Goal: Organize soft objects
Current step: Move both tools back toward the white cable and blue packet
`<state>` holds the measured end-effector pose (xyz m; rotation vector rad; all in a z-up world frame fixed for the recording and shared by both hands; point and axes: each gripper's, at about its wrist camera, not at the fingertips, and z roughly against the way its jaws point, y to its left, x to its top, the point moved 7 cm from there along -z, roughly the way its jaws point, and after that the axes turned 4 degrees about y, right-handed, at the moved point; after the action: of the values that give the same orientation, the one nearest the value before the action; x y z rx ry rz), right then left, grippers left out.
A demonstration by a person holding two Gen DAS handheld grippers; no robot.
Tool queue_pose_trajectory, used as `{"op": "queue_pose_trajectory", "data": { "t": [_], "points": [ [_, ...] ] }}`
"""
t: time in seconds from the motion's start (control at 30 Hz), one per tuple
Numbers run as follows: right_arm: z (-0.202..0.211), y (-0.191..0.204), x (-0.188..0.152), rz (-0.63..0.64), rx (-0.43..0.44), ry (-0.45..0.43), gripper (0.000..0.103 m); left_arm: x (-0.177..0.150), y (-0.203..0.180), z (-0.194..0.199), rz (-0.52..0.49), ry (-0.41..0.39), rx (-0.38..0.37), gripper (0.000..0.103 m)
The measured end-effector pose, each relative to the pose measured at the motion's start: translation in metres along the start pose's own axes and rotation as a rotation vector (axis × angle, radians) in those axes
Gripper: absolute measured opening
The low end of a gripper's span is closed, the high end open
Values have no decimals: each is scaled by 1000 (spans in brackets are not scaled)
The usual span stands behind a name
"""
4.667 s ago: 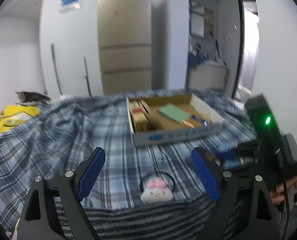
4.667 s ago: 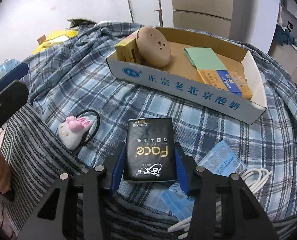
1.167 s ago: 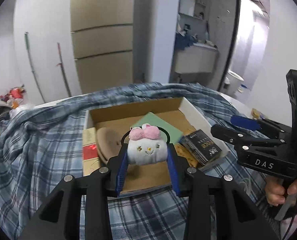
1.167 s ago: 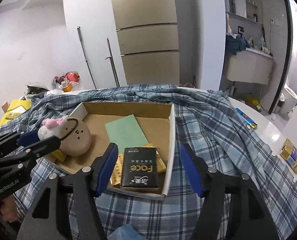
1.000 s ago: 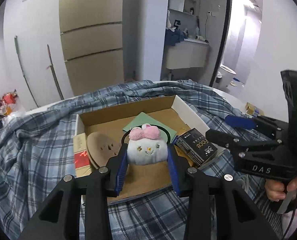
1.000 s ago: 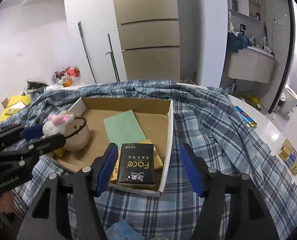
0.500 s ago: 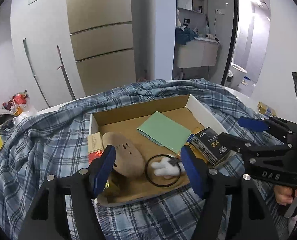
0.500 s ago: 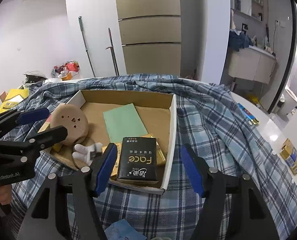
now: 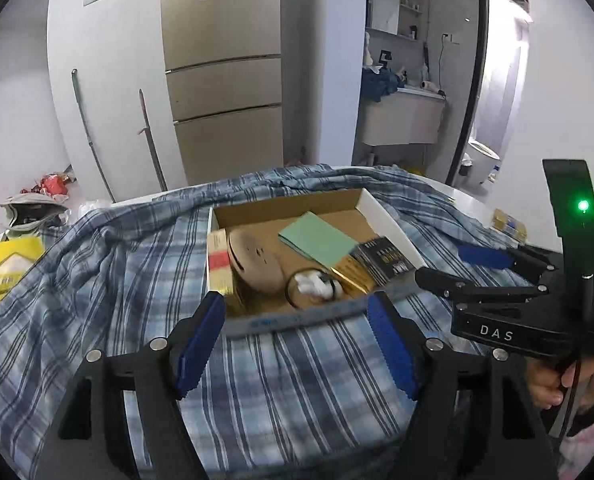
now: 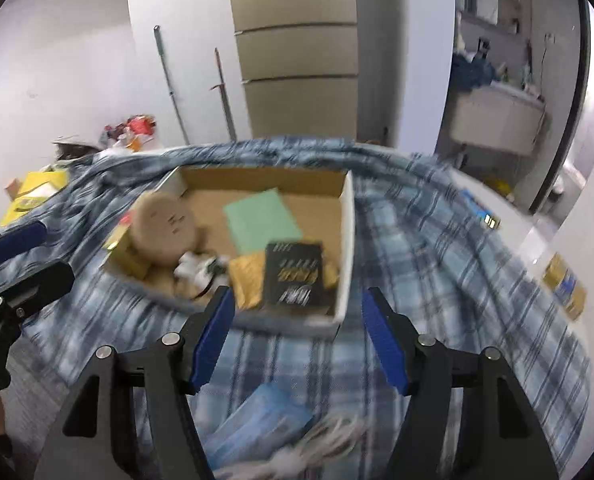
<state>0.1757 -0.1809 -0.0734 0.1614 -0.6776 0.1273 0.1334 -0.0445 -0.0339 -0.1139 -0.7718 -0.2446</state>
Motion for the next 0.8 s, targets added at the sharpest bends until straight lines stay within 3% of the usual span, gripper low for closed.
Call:
{"op": "queue_pose_trajectory", "data": {
  "t": [0.1, 0.27, 0.37, 0.67, 0.8],
  "points": [
    [21, 9, -10, 53, -32, -34, 65, -14, -6, 15, 1, -6, -5, 76],
    [51, 20, -34, 51, -13, -63, 66, -33, -14, 34, 19, -38, 3, 77],
    [63, 17, -58, 22, -56, -89, 66, -44, -19, 40, 23, -60, -15, 88],
    [71, -13, -93, -49, -74, -51, 66, -84, -21, 26, 90, -24, -48, 88],
    [62, -19, -106, -74, -64, -16, 66, -90, -17, 14, 90, 3, -14, 88]
  ]
}}
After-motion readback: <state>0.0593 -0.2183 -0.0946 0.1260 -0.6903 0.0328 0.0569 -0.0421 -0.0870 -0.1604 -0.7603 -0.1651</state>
